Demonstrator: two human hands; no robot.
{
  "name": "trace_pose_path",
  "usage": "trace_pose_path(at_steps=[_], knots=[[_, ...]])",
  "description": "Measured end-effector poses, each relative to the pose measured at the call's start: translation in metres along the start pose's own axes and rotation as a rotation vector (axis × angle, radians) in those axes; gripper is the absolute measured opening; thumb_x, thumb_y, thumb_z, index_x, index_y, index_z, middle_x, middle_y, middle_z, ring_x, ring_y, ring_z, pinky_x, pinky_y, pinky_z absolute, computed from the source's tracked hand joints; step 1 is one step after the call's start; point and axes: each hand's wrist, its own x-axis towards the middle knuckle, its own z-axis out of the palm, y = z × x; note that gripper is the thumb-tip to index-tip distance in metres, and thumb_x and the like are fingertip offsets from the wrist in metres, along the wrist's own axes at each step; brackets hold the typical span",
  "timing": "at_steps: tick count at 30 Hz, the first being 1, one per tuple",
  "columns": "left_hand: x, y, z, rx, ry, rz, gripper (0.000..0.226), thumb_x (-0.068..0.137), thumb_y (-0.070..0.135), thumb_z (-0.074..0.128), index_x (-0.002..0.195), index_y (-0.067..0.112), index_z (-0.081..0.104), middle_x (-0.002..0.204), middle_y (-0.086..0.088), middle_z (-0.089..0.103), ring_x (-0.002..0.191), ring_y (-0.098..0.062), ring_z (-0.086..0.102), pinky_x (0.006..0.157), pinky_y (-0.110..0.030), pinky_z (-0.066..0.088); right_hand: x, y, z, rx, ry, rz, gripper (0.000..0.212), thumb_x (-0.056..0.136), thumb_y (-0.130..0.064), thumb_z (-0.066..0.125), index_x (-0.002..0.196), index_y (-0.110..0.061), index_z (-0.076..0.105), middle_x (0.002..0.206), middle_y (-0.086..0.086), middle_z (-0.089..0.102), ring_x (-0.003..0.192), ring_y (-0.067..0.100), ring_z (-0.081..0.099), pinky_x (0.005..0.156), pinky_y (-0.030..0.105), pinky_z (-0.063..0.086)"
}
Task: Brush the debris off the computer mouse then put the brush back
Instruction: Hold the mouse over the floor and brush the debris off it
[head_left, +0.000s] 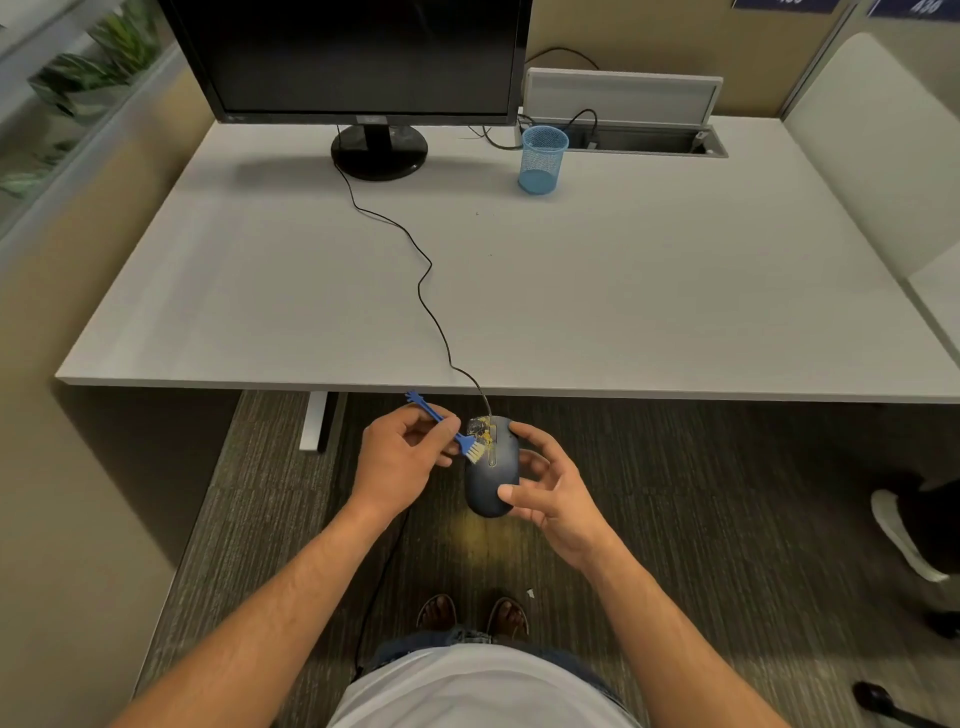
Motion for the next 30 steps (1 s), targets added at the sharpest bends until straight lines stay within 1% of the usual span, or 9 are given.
trace_pose_path(at_steps=[6, 13, 16, 20, 24, 27, 30], knots=[[0.004, -0.001, -0.006, 0.037, 0.054, -0.002, 0.004, 0.091, 0.021, 0.07, 0.094, 0.022, 0.072, 0.084, 0.004, 0.076, 0.079, -0.013, 0.074, 0.064, -0.026, 0.061, -0.001, 0.0, -0.004, 0.005, 0.009, 0.008, 0.075, 0.07, -0.002, 0.082, 0.134, -0.034, 0.06, 0.138, 0.012, 0.055, 0.118, 0.032, 0.066, 0.092, 0.055, 0.058], [0.002, 0.006, 0.007, -0.001, -0.011, 0.042, 0.005, 0.091, 0.021, 0.071, 0.095, 0.021, 0.073, 0.086, 0.005, 0.076, 0.078, -0.014, 0.074, 0.062, -0.024, 0.06, 0.001, -0.003, -0.003, 0.032, 0.013, 0.008, 0.073, 0.07, 0.0, 0.081, 0.133, -0.032, 0.062, 0.137, 0.013, 0.058, 0.121, 0.033, 0.063, 0.093, 0.058, 0.057], [0.002, 0.005, 0.008, 0.006, -0.029, 0.029, 0.005, 0.091, 0.021, 0.071, 0.095, 0.023, 0.072, 0.086, 0.005, 0.076, 0.08, -0.014, 0.074, 0.063, -0.025, 0.061, 0.002, -0.003, -0.003, 0.031, 0.014, 0.007, 0.073, 0.07, 0.0, 0.081, 0.133, -0.031, 0.061, 0.136, 0.013, 0.059, 0.12, 0.032, 0.064, 0.091, 0.054, 0.058], [0.007, 0.001, 0.001, 0.023, 0.02, 0.004, 0.005, 0.091, 0.02, 0.07, 0.095, 0.022, 0.072, 0.084, 0.003, 0.076, 0.078, -0.014, 0.074, 0.065, -0.027, 0.061, 0.001, -0.004, -0.005, 0.031, 0.002, 0.01, 0.074, 0.07, 0.0, 0.081, 0.135, -0.031, 0.06, 0.137, 0.014, 0.057, 0.118, 0.034, 0.066, 0.087, 0.049, 0.059], [0.008, 0.001, -0.005, 0.022, 0.062, -0.006, 0.003, 0.092, 0.02, 0.07, 0.093, 0.022, 0.072, 0.082, 0.003, 0.076, 0.078, -0.015, 0.074, 0.064, -0.025, 0.061, 0.001, -0.003, -0.006, 0.024, 0.003, 0.012, 0.074, 0.07, 0.0, 0.08, 0.134, -0.033, 0.06, 0.136, 0.013, 0.057, 0.114, 0.032, 0.068, 0.089, 0.051, 0.059], [0.005, 0.005, -0.001, -0.025, 0.015, 0.012, 0.004, 0.092, 0.02, 0.07, 0.095, 0.02, 0.072, 0.085, 0.001, 0.076, 0.079, -0.017, 0.075, 0.064, -0.027, 0.061, 0.001, -0.002, -0.006, 0.024, 0.0, 0.011, 0.074, 0.07, 0.0, 0.08, 0.134, -0.032, 0.06, 0.137, 0.013, 0.057, 0.115, 0.032, 0.068, 0.092, 0.054, 0.058], [0.0, 0.008, 0.009, -0.046, -0.093, 0.027, 0.006, 0.091, 0.019, 0.07, 0.097, 0.019, 0.073, 0.087, 0.001, 0.076, 0.08, -0.018, 0.075, 0.062, -0.026, 0.061, 0.002, -0.001, -0.004, 0.021, -0.007, 0.006, 0.072, 0.071, -0.001, 0.08, 0.133, -0.033, 0.06, 0.137, 0.013, 0.057, 0.115, 0.034, 0.068, 0.091, 0.052, 0.059]])
